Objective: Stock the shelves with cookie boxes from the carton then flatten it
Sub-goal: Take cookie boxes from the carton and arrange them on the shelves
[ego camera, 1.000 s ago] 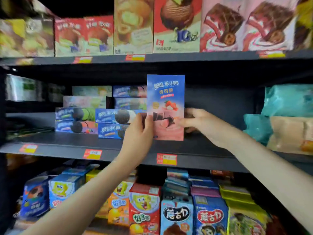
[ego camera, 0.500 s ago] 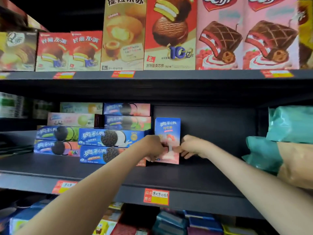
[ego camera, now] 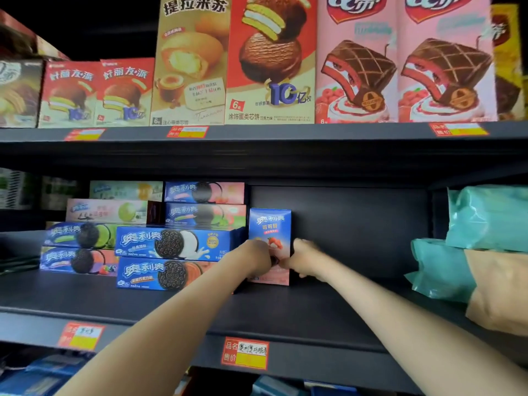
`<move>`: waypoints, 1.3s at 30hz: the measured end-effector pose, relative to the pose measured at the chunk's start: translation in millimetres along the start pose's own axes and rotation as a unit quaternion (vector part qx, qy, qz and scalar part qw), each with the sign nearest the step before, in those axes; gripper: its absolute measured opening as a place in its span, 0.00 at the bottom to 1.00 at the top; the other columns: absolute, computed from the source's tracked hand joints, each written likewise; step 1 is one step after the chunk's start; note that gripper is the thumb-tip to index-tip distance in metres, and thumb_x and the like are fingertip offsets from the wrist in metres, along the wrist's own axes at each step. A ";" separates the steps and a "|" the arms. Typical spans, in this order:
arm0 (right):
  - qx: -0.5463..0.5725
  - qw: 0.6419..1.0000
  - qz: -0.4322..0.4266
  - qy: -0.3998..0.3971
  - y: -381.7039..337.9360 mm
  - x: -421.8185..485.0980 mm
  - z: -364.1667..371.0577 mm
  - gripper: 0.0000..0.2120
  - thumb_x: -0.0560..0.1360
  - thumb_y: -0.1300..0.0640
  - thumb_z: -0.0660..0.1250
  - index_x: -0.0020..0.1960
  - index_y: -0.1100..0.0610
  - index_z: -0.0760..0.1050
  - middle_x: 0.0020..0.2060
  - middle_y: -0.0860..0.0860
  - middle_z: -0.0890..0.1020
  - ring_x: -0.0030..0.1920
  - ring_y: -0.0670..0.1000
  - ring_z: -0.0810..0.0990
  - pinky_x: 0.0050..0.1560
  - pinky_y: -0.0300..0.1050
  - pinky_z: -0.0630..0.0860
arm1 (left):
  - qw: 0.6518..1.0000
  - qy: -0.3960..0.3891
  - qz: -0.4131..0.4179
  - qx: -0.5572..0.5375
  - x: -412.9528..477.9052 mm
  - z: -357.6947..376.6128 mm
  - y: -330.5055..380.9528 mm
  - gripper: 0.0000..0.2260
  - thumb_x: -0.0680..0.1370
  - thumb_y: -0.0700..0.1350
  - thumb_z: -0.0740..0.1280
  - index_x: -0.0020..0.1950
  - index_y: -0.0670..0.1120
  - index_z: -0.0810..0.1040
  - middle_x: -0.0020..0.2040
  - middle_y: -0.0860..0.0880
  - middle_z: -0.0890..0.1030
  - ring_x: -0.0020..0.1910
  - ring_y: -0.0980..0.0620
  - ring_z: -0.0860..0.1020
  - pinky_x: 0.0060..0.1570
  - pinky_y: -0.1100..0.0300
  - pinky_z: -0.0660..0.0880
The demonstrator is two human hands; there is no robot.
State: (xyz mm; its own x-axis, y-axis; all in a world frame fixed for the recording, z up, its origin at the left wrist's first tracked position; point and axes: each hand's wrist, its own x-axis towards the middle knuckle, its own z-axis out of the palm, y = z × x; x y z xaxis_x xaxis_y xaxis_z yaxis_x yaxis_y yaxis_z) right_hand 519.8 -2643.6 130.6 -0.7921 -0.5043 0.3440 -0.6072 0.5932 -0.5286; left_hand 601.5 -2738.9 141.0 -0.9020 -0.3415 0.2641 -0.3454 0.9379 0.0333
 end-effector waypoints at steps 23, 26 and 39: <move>0.044 0.980 -0.142 0.131 -56.2 -135.3 -7.7 0.07 0.76 0.57 0.64 0.44 0.57 0.80 0.37 0.51 0.82 0.39 0.49 0.78 0.37 0.34 0.70 | 0.855 0.322 -0.004 -0.406 -137.0 -1.8 -18.5 0.05 0.78 0.43 0.61 0.48 0.49 0.77 0.39 0.56 0.79 0.40 0.55 0.75 0.35 0.65 0.66; 0.072 0.970 -0.196 0.121 -73.2 -180.3 15.3 0.04 0.75 0.60 0.65 0.46 0.57 0.79 0.34 0.46 0.78 0.32 0.40 0.73 0.36 0.24 0.66 | 0.832 0.345 0.014 -0.433 -182.1 17.1 -34.0 0.08 0.77 0.42 0.63 0.41 0.54 0.75 0.37 0.56 0.80 0.40 0.57 0.78 0.43 0.63 0.72; 0.121 0.973 -0.179 -0.077 -87.6 -279.9 220.8 0.05 0.75 0.62 0.66 0.43 0.52 0.76 0.31 0.39 0.75 0.32 0.39 0.74 0.36 0.30 0.68 | 0.867 0.197 -0.153 -0.431 -328.5 173.1 -142.9 0.04 0.78 0.41 0.64 0.48 0.48 0.78 0.37 0.57 0.78 0.37 0.63 0.75 0.36 0.72 0.66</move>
State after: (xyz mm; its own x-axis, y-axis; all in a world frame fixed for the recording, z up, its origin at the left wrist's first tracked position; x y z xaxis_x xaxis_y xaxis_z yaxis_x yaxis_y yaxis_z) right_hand 808.5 -2692.9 -90.7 -0.5023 -0.7504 0.4296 -0.7952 0.2057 -0.5704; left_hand 902.3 -2771.3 -117.4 -0.5849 -0.6940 0.4198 -0.0766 0.5625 0.8232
